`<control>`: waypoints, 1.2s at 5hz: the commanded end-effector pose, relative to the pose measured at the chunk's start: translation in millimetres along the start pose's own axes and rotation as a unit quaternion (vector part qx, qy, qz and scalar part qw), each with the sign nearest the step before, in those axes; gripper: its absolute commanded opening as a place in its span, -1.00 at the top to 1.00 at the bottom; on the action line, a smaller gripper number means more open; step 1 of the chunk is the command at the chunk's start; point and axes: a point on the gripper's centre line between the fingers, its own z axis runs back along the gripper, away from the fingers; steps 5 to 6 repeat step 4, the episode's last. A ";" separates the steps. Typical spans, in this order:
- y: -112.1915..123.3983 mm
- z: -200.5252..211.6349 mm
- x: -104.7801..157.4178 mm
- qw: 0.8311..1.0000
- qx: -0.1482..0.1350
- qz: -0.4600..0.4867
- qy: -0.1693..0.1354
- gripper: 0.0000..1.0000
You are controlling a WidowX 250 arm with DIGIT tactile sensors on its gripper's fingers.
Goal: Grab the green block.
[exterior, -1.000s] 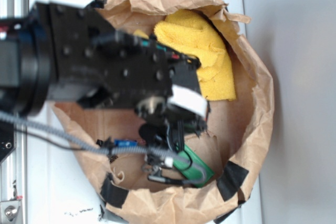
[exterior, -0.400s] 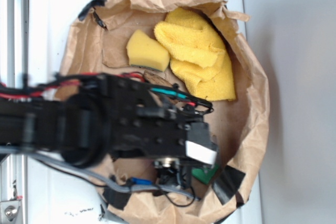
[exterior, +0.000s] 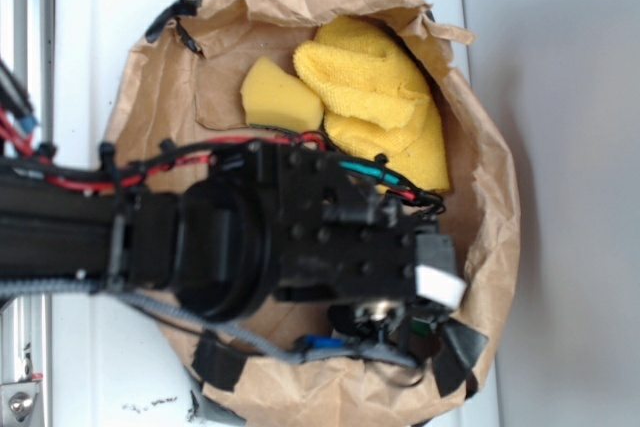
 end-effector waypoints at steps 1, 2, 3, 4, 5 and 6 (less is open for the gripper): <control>40.4 97.2 -12.9 0.997 0.052 0.058 -0.005 1.00; 44.3 135.5 -38.4 0.994 0.068 0.086 0.001 1.00; 43.3 151.6 -53.1 0.995 0.053 0.082 -0.015 1.00; 37.3 144.6 -59.6 0.995 0.070 0.069 -0.033 1.00; 37.3 144.6 -59.6 0.995 0.070 0.069 -0.033 1.00; 37.3 144.6 -59.6 0.995 0.070 0.069 -0.033 1.00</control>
